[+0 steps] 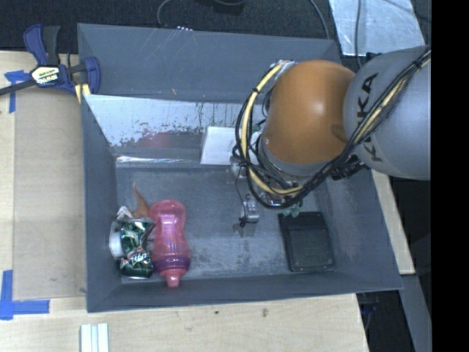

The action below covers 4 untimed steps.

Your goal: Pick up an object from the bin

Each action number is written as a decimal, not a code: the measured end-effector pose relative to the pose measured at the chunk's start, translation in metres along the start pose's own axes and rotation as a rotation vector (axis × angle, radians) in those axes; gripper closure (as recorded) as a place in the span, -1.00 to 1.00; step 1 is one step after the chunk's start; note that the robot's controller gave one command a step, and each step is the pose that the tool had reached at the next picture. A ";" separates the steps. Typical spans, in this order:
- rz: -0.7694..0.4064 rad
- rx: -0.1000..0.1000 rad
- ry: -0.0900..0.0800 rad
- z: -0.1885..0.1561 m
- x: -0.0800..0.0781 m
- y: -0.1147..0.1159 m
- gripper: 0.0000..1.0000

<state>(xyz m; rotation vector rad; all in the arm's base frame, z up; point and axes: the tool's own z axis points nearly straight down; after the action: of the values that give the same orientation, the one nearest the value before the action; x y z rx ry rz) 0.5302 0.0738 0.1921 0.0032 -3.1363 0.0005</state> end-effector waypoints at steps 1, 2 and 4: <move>0.001 -0.001 -0.008 -0.004 -0.002 0.000 -1.00; -0.063 0.000 -0.014 0.013 -0.002 0.003 -1.00; -0.097 0.007 -0.005 0.089 -0.012 0.098 -1.00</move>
Offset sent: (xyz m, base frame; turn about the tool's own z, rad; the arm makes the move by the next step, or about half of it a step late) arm -0.0053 0.0141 -0.0733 -0.2404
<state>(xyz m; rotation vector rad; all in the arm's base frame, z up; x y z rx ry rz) 0.5413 0.1718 0.1029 0.1558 -3.1374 0.0106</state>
